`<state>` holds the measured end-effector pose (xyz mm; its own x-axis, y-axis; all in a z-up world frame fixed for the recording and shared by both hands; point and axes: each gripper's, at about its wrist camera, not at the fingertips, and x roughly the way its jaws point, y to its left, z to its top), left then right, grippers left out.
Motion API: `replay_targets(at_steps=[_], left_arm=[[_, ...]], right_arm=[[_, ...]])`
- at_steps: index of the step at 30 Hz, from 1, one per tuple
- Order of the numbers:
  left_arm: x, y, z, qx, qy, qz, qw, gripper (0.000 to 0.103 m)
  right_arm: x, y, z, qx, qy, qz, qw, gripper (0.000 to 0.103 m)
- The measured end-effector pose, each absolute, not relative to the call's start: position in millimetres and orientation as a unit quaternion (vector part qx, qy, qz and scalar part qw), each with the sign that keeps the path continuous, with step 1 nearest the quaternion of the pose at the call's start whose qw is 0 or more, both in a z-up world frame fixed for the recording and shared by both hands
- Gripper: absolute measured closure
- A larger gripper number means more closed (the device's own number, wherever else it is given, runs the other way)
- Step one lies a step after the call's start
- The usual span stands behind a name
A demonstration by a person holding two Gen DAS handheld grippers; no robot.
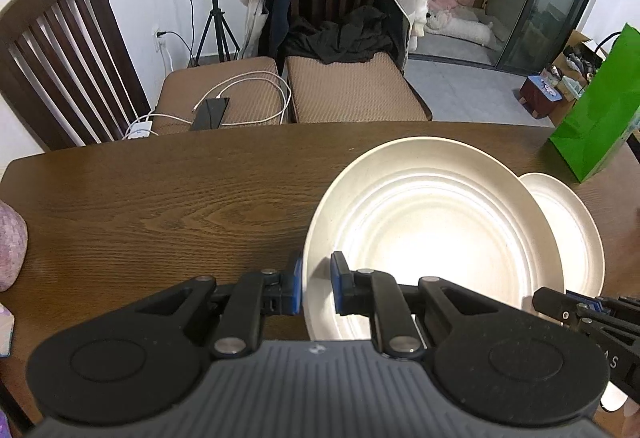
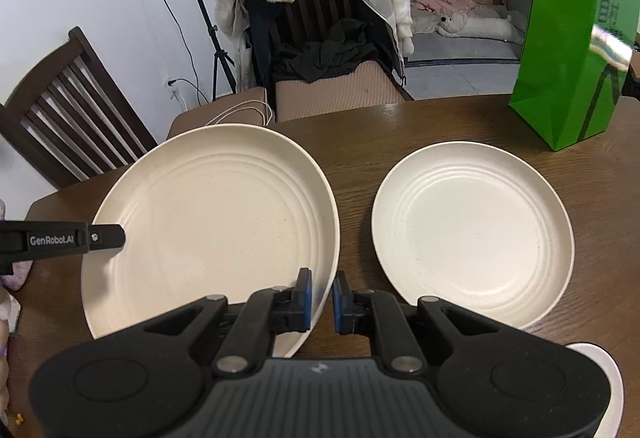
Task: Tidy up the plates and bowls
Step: 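Lift the gripped beige plate up off the table with both grippers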
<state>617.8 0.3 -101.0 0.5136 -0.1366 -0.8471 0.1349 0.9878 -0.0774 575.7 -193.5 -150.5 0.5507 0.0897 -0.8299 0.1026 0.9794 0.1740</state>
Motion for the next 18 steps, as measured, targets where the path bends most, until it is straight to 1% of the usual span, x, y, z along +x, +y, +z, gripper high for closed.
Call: replay_targets(at_steps=[18], left_arm=[[577.5,-16.2,-59.5,0.006,0.467,-0.092,0.879,0.088]], right_arm=[[537.8,-208.3,-112.4,0.111,0.456,-0.012,0.883,0.093]])
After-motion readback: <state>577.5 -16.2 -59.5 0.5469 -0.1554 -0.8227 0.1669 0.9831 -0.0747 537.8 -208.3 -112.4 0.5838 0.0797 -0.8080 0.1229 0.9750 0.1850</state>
